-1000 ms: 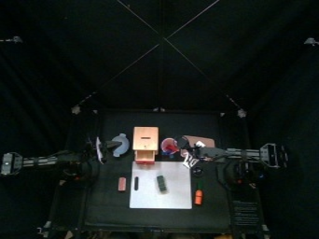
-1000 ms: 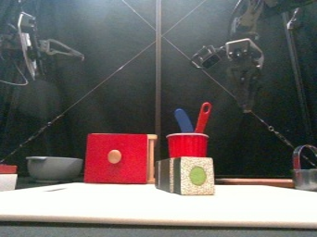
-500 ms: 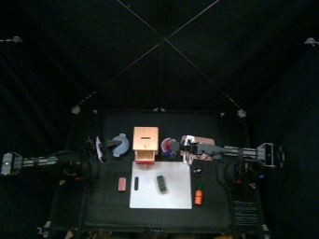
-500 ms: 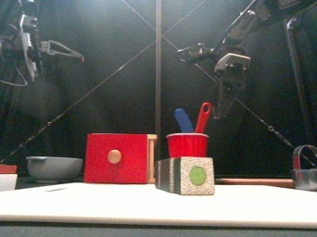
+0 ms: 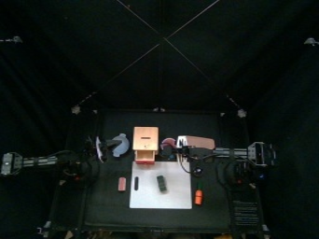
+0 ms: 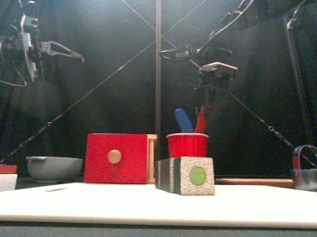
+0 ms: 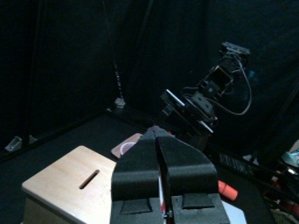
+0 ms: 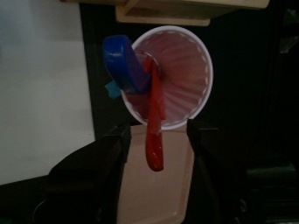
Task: Place sushi on board then cut the sushi with the knife then place the pieces on the plate
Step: Grasp knife edge with left hand
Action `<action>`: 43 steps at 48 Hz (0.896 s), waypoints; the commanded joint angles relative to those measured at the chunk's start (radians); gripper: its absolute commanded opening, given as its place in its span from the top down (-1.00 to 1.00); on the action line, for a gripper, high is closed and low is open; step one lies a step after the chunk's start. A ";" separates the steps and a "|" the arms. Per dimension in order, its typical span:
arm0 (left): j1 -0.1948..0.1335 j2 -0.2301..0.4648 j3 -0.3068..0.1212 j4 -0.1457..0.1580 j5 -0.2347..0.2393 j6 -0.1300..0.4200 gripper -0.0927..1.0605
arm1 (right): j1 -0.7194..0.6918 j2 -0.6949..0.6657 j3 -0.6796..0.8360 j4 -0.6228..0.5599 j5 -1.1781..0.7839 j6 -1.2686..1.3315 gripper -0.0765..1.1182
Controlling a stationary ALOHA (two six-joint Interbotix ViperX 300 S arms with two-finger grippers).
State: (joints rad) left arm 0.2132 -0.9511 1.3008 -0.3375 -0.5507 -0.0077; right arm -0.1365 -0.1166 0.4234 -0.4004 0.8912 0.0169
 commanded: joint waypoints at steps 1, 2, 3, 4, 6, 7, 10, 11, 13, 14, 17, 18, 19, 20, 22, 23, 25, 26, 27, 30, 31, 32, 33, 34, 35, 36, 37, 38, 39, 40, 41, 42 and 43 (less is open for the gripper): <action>-0.002 0.006 -0.023 0.000 -0.008 0.000 0.73 | 0.000 -0.014 -0.026 -0.005 0.006 0.002 -0.45; -0.002 0.006 -0.025 0.000 -0.008 0.002 0.73 | 0.000 -0.015 -0.028 -0.006 0.006 0.002 -0.41; -0.002 0.006 -0.025 0.000 -0.008 0.000 0.73 | 0.002 -0.014 -0.029 -0.005 0.006 0.002 -0.37; -0.002 0.006 -0.023 0.000 -0.008 0.000 0.73 | 0.002 -0.014 -0.029 -0.003 0.008 0.002 -0.31; 0.000 0.006 -0.023 0.000 -0.008 0.002 0.73 | 0.002 -0.012 -0.031 -0.002 0.011 0.002 -0.23; -0.002 0.006 -0.023 0.000 -0.009 0.000 0.73 | 0.002 -0.011 -0.031 -0.002 0.012 0.002 -0.19; -0.002 0.006 -0.025 0.000 -0.008 0.000 0.73 | 0.002 -0.006 -0.031 -0.002 0.021 0.002 -0.08; -0.002 0.006 -0.026 0.000 -0.008 0.000 0.73 | 0.002 -0.006 -0.031 -0.003 0.023 0.002 -0.05; -0.002 0.006 -0.026 -0.003 -0.008 0.000 0.73 | 0.002 -0.003 -0.031 -0.005 0.023 0.003 0.02; -0.002 0.006 -0.026 -0.003 -0.008 0.000 0.73 | 0.002 -0.003 -0.031 -0.005 0.023 0.003 0.06; -0.002 0.006 -0.026 -0.012 -0.008 0.000 0.73 | 0.000 -0.003 -0.032 -0.005 0.021 0.006 0.14; -0.002 0.006 -0.028 -0.017 -0.008 0.002 0.73 | 0.000 -0.003 -0.032 -0.005 0.023 0.006 0.15; -0.002 0.006 -0.028 -0.018 -0.008 0.002 0.73 | 0.000 -0.003 -0.034 -0.006 0.023 0.006 0.17; 0.000 0.006 -0.026 -0.020 -0.008 0.002 0.73 | 0.000 -0.005 -0.035 -0.008 0.025 0.008 0.18; -0.002 0.006 -0.026 -0.021 -0.008 0.002 0.73 | -0.002 -0.009 -0.038 -0.011 0.025 0.012 0.20; 0.000 0.006 -0.028 -0.021 -0.008 0.002 0.73 | -0.003 -0.012 -0.040 -0.012 0.026 0.014 0.20; 0.000 0.005 -0.028 -0.021 -0.008 0.002 0.73 | -0.003 -0.023 -0.049 -0.023 0.028 0.018 0.20; 0.002 0.006 -0.028 -0.021 -0.009 0.002 0.73 | -0.003 -0.029 -0.052 -0.028 0.029 0.020 0.20; 0.003 0.006 -0.026 -0.023 -0.008 0.002 0.73 | -0.003 -0.034 -0.058 -0.035 0.031 0.021 0.20; 0.009 0.006 -0.026 -0.023 -0.008 0.002 0.73 | -0.003 -0.054 -0.077 -0.058 0.043 0.018 0.21; 0.011 0.006 -0.028 -0.023 -0.009 0.002 0.73 | -0.003 -0.061 -0.084 -0.066 0.051 0.018 0.21; 0.011 0.006 -0.028 -0.021 -0.009 0.002 0.73 | -0.005 -0.067 -0.092 -0.075 0.060 0.018 0.21; 0.012 0.006 -0.026 -0.023 -0.008 0.002 0.73 | -0.005 -0.075 -0.101 -0.084 0.071 0.017 0.21; 0.012 0.006 -0.028 -0.021 -0.008 0.002 0.73 | -0.008 -0.081 -0.110 -0.094 0.083 0.015 0.21; 0.012 0.006 -0.028 -0.021 -0.008 0.002 0.73 | -0.012 -0.094 -0.126 -0.106 0.101 0.014 0.21; 0.012 0.005 -0.026 -0.023 -0.009 0.002 0.73 | -0.014 -0.101 -0.135 -0.114 0.114 0.014 0.20; 0.012 0.006 -0.026 -0.021 -0.008 0.002 0.73 | -0.017 -0.109 -0.144 -0.120 0.124 0.012 0.21; 0.012 0.006 -0.026 -0.021 -0.008 0.002 0.73 | -0.020 -0.118 -0.152 -0.126 0.133 0.011 0.21; 0.012 0.006 -0.025 -0.021 -0.008 0.002 0.73 | -0.021 -0.129 -0.160 -0.130 0.144 0.011 0.21; 0.012 0.006 -0.025 -0.023 -0.008 0.002 0.73 | -0.023 -0.138 -0.169 -0.133 0.152 0.011 0.21; 0.012 0.006 -0.026 -0.023 -0.008 0.002 0.73 | -0.025 -0.149 -0.175 -0.133 0.158 0.011 0.21; 0.012 0.006 -0.026 -0.021 -0.008 0.002 0.73 | -0.026 -0.158 -0.183 -0.135 0.166 0.011 0.21; 0.012 0.006 -0.026 -0.020 -0.008 0.002 0.73 | -0.028 -0.169 -0.187 -0.137 0.173 0.012 0.21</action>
State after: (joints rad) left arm 0.2224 -0.9495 1.3008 -0.3605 -0.5507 -0.0061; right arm -0.1473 -0.2209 0.2869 -0.5170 1.0400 0.0307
